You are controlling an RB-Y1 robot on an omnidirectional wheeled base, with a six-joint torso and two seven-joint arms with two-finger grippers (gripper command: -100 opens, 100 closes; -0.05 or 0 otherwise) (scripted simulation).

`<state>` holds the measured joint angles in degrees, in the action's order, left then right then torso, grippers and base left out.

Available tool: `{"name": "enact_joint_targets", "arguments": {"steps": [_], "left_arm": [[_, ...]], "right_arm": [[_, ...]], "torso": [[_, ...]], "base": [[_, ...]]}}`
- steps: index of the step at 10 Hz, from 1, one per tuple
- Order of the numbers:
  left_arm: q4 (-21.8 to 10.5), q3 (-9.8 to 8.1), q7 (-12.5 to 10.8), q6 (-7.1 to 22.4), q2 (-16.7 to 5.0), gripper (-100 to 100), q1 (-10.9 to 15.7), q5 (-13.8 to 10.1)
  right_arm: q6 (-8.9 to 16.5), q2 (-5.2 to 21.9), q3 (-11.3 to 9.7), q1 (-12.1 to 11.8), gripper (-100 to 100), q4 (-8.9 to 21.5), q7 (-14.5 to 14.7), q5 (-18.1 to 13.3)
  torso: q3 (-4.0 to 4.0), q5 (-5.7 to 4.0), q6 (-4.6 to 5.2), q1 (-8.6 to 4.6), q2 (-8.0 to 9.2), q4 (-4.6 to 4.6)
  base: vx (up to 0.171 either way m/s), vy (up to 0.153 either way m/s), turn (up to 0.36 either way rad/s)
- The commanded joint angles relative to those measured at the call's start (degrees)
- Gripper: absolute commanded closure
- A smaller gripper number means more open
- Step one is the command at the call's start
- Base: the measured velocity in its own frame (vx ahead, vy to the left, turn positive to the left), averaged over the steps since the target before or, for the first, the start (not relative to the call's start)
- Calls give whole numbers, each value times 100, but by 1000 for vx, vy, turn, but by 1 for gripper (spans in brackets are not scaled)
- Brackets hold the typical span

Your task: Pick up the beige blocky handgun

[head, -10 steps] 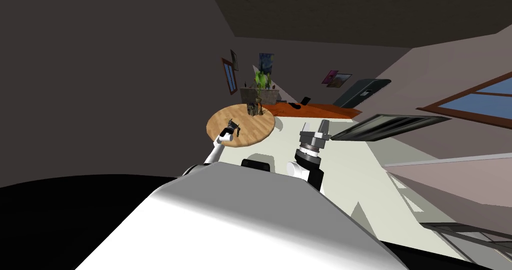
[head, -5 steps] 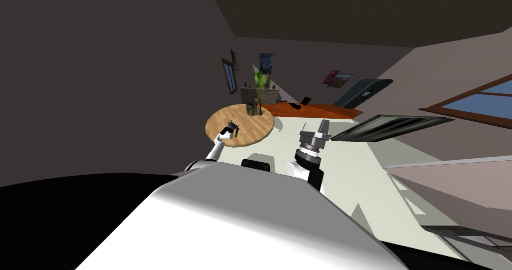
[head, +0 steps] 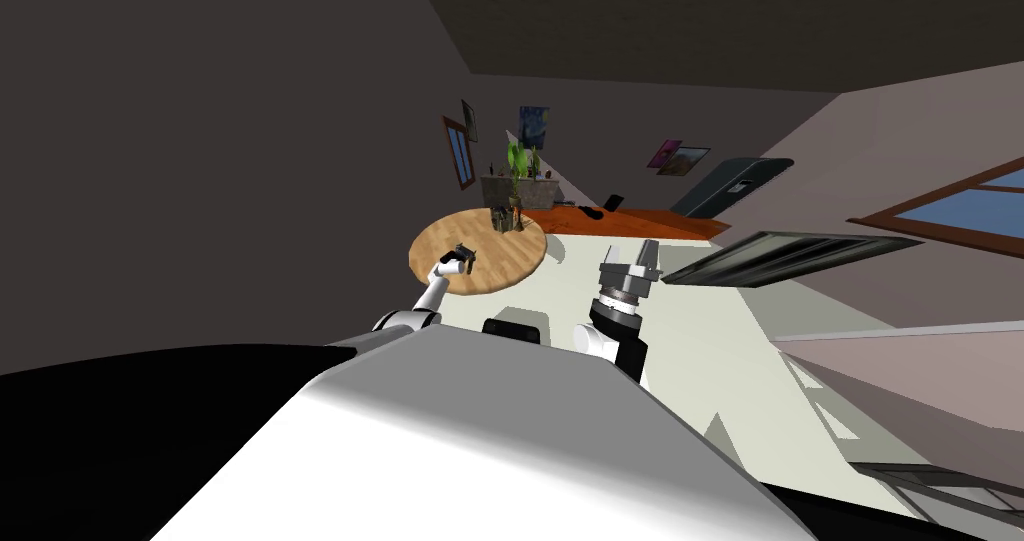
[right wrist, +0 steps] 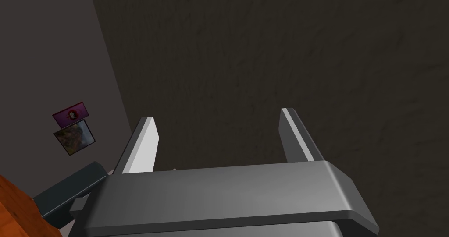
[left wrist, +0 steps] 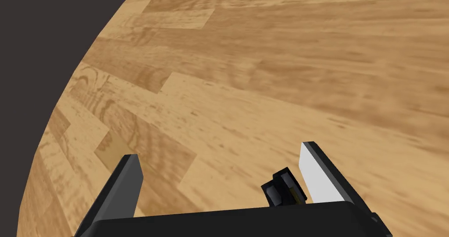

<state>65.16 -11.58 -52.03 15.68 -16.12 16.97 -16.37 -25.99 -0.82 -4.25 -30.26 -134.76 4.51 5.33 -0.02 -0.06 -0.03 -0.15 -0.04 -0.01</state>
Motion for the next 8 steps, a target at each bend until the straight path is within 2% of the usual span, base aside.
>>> {"name": "enact_joint_targets", "arguments": {"steps": [1, 2, 3, 4, 5, 6, 7, 8], "left_arm": [[-254, -53, -114, 151, -33, -100, 87, -16], [-507, -151, -301, 381, -103, -100, 288, -50], [-569, -151, -301, 385, -103, -100, 288, -50], [-787, -248, -480, 613, -173, -100, 482, -81], [-875, -248, -480, 613, -173, -100, 482, -81], [-1107, -342, -649, 836, -240, -100, 668, -110], [-1169, -342, -649, 836, -240, -100, 668, -110], [-1376, -433, -808, 1049, -304, -100, 844, -137]], "right_arm": [[0, 0, 0, 0, 0, 0, 0, 0], [0, 0, 0, 0, 0, 0, 0, 0], [0, 0, 0, 0, 0, 0, 0, 0], [0, 0, 0, 0, 0, 0, 0, 0], [0, 0, 0, 0, 0, 0, 0, 0], [0, 0, 0, 0, 0, 0, 0, 0], [0, 0, 0, 0, 0, 0, 0, 0], [0, 0, 0, 0, 0, 0, 0, 0]], "torso": [[0, 0, 0, 0, 0, 0], [0, 0, 0, 0, 1, -1], [0, -1, -1, -4, 0, 0], [0, 0, 0, 0, 2, -1], [1, 0, -1, 1, 2, 0], [2, 1, -1, 4, 4, 0], [2, 1, -1, 2, 4, 0], [2, 1, 0, 2, 4, 0]], "base": [[12, -49, 18], [17, -63, 27], [13, -47, 27], [10, -48, 27], [8, -39, 22], [8, -45, 43], [8, -45, 17], [7, -48, 33]]}}
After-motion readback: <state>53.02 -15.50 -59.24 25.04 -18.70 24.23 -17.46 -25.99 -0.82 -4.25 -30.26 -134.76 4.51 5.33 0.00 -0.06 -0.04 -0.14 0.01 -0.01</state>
